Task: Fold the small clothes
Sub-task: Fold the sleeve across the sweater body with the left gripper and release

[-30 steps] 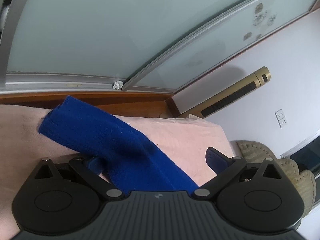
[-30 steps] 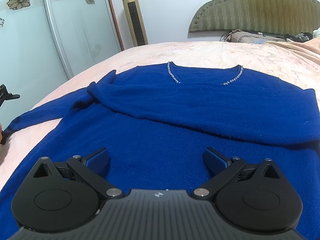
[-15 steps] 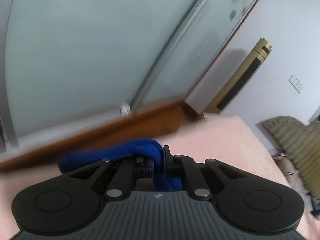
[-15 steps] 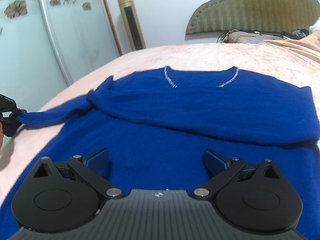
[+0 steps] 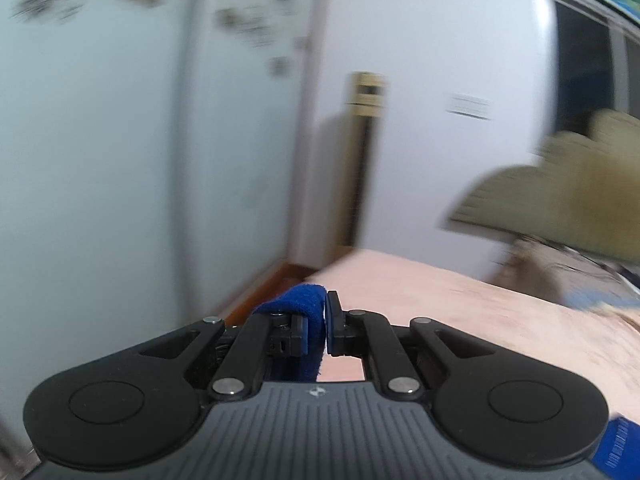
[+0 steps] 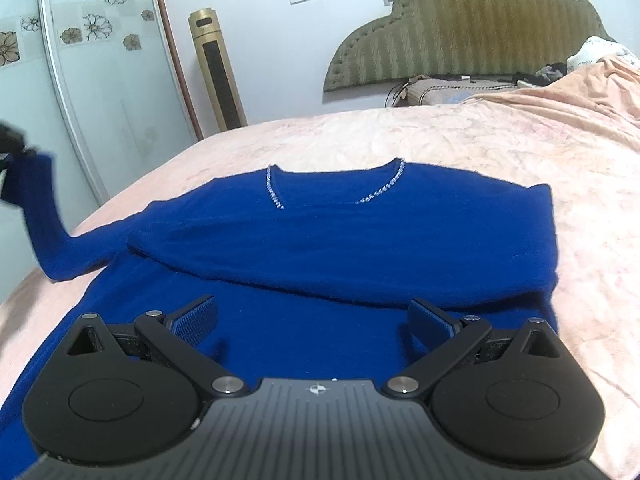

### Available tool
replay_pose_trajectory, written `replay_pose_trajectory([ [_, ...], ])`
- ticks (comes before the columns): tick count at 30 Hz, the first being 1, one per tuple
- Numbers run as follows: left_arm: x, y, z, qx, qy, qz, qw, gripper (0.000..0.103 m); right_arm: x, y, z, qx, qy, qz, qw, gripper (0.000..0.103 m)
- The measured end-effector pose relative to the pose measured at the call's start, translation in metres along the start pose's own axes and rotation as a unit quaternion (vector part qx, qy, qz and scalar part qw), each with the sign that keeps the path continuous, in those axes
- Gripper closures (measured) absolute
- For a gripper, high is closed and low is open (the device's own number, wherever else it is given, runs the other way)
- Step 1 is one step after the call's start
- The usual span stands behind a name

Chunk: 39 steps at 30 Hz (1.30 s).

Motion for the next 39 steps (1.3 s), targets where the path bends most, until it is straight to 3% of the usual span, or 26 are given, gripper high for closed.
replay_pose_trajectory([
  [7,-0.013,0.11,-0.025,-0.112,-0.008,0.045,0.9927,0.095,0.0,0.022,-0.015,-0.021,0.007,0.017,1.0,0.001],
  [15,-0.049,0.187,-0.039,-0.2,-0.045,0.077,0.9758,0.095,-0.006,0.05,-0.024,-0.05,0.012,0.05,0.997,0.001],
  [20,-0.09,0.226,-0.045,-0.242,-0.084,0.098,0.9616,0.095,-0.007,0.062,-0.028,-0.065,0.018,0.058,0.996,0.001],
  [23,-0.12,0.244,-0.044,-0.271,-0.127,0.108,0.9478,0.095,-0.007,0.069,-0.032,-0.075,0.02,0.058,0.995,0.001],
  [24,-0.132,0.252,-0.043,-0.282,-0.148,0.109,0.9416,0.092,-0.007,0.072,-0.033,-0.078,0.021,0.058,0.995,0.001],
  [26,-0.154,0.259,-0.038,-0.306,-0.196,0.112,0.9251,0.076,-0.006,0.077,-0.033,-0.086,0.021,0.06,0.994,0.001],
  [28,-0.172,0.264,-0.036,-0.319,-0.239,0.117,0.9096,0.019,-0.005,0.082,-0.034,-0.094,0.023,0.059,0.994,0.001],
  [29,-0.178,0.266,-0.038,-0.324,-0.248,0.121,0.9051,0.01,-0.004,0.085,-0.034,-0.099,0.024,0.059,0.993,0.001],
  [33,-0.179,0.266,-0.062,-0.346,-0.223,0.165,0.8963,0.007,0.0,0.095,-0.033,-0.116,0.029,0.063,0.991,0.001],
  [34,-0.176,0.261,-0.067,-0.345,-0.214,0.171,0.8976,0.007,0.001,0.097,-0.033,-0.118,0.031,0.064,0.99,0.001],
  [36,-0.165,0.252,-0.072,-0.34,-0.202,0.167,0.9033,0.007,0.007,0.099,-0.032,-0.117,0.035,0.061,0.991,0.001],
  [39,-0.151,0.217,-0.075,-0.309,-0.191,0.134,0.922,0.006,0.02,0.091,-0.026,-0.097,0.041,0.047,0.993,0.001],
])
Point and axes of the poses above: each gripper's, at about its wrist camera, not at the fingertips, and z roughly the way its jaws point, y to its right, x to its top, the point moved 6 cm from there along z, roughly the way its jaws point, and after that the axes turned 3 degrees about y, right-handed, at the moved point
